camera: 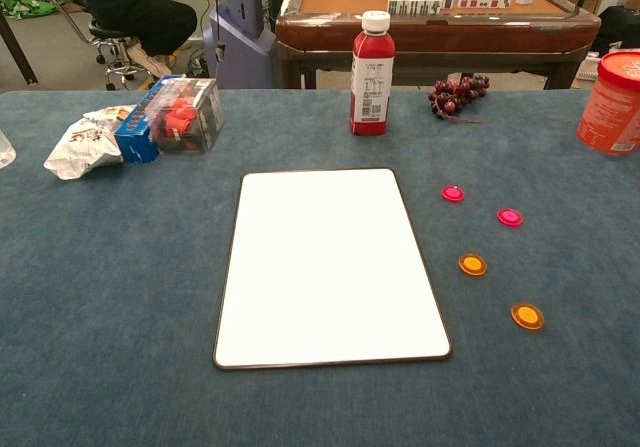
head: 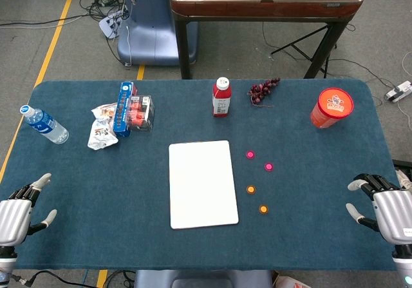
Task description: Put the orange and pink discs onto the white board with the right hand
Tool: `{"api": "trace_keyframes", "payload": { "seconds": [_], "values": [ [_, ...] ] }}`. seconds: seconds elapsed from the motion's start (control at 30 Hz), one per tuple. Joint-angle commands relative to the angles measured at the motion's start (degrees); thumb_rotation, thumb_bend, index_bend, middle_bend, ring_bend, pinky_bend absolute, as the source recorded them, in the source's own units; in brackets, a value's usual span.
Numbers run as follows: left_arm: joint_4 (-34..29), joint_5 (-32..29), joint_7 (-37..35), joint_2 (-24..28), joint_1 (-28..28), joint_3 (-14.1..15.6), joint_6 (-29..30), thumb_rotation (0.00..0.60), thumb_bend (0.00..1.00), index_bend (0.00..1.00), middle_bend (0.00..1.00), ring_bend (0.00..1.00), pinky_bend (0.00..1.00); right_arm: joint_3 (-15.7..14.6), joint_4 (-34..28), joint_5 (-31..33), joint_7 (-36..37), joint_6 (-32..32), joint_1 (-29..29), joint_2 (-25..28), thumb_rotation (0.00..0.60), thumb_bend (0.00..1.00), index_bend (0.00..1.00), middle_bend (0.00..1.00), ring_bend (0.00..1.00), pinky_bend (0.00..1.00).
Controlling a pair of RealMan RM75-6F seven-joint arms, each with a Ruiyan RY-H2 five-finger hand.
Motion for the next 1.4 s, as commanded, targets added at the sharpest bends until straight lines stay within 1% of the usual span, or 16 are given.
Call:
{"api": "trace_keyframes", "payload": {
  "seconds": [0.03,0.2,0.3,0.4,0.43,0.5,0.53,0.57,0.6,0.63,0.87,1.07,1.4],
  "values": [
    [0.0,0.1,0.1,-0.1,0.2,0.1,0.2,0.600,0.29,0.13,0.25,0.26,0.33,0.4,0.2,0.2,0.0,-1.0,0.6,-0.6,0.600,0.21,0.43,0.36,0.32,0.54],
    [0.8,-0.3,0.0,-0.4,0.8,0.6,0.5,0.600,0.29,0.13,0.25,0.26,0.33,1.1,0.1,0.5,-1.4,-4.1,2.5,-2.1,0.600,0.21,0.43,0.38,0.34,0.54],
    [1.7,-0.7,-0.8,-0.7,1.3,0.7,0.7,0.600,0.29,0.13,0.25,0.26,0.33,1.6,-0.4,0.6,-2.8,-5.9,3.7,-3.4,0.600,0.21,0.43,0.43,0.38,0.55],
    [2.9,-0.9,-1.9,-1.2,1.8,0.9,1.2,0.600,0.29,0.14,0.25,0.26,0.34,2.0,-1.3,1.3,-5.5,-9.2,5.7,-4.8,0.600,0.21,0.43,0.58,0.53,0.64],
    [3.5,-0.8,-2.1,-1.4,2.0,1.0,1.5,0.600,0.29,0.14,0.24,0.26,0.35,2.3,-1.8,2.0,-6.9,-10.6,6.5,-5.5,0.600,0.21,0.43,0.68,0.64,0.71],
    [4.1,-0.7,-2.6,-1.7,2.2,1.1,1.7,0.600,0.29,0.14,0.24,0.26,0.38,2.6,-2.6,3.4,-9.2,-12.8,7.7,-6.5,0.600,0.19,0.43,0.78,0.75,0.80],
    [4.4,-0.6,-2.9,-1.8,2.3,1.2,1.7,0.600,0.29,0.14,0.24,0.26,0.40,2.9,-3.1,4.3,-10.7,-14.1,8.5,-7.4,0.600,0.18,0.43,0.87,0.85,0.88],
    [4.7,-0.6,-3.1,-1.9,2.4,1.2,1.8,0.600,0.29,0.14,0.24,0.26,0.41,3.1,-3.3,4.9,-11.6,-15.0,9.1,-8.1,0.600,0.16,0.43,0.93,0.91,0.93],
    [4.9,-0.6,-3.2,-1.9,2.4,1.3,1.7,0.600,0.29,0.14,0.24,0.26,0.42,3.3,-3.5,5.5,-12.5,-15.7,9.6,-8.9,0.600,0.15,0.43,0.98,0.97,0.98],
    [5.2,-0.6,-3.4,-2.0,2.4,1.3,1.7,0.600,0.29,0.14,0.24,0.26,0.43,3.5,-3.6,6.2,-13.8,-16.7,10.3,-9.9,0.600,0.14,0.43,1.00,0.99,0.99],
    [6.3,-0.4,-4.7,-2.4,3.0,1.5,2.3,0.600,0.29,0.14,0.24,0.26,0.46,4.4,-3.9,10.9,-20.9,-21.2,13.8,-15.5,0.600,0.12,0.43,1.00,1.00,1.00],
    [7.1,-0.4,-5.0,-2.8,3.0,1.7,1.9,0.600,0.29,0.14,0.24,0.26,0.47,4.4,-2.7,15.6,-25.5,-24.1,16.1,-19.7,0.600,0.12,0.43,1.00,1.00,1.00],
    [8.8,-1.5,-7.0,-3.7,3.0,1.4,0.8,0.600,0.29,0.14,0.24,0.26,0.48,3.0,-0.9,22.3,-31.5,-26.8,18.5,-23.3,0.600,0.12,0.43,1.00,1.00,1.00]
  ]
}}
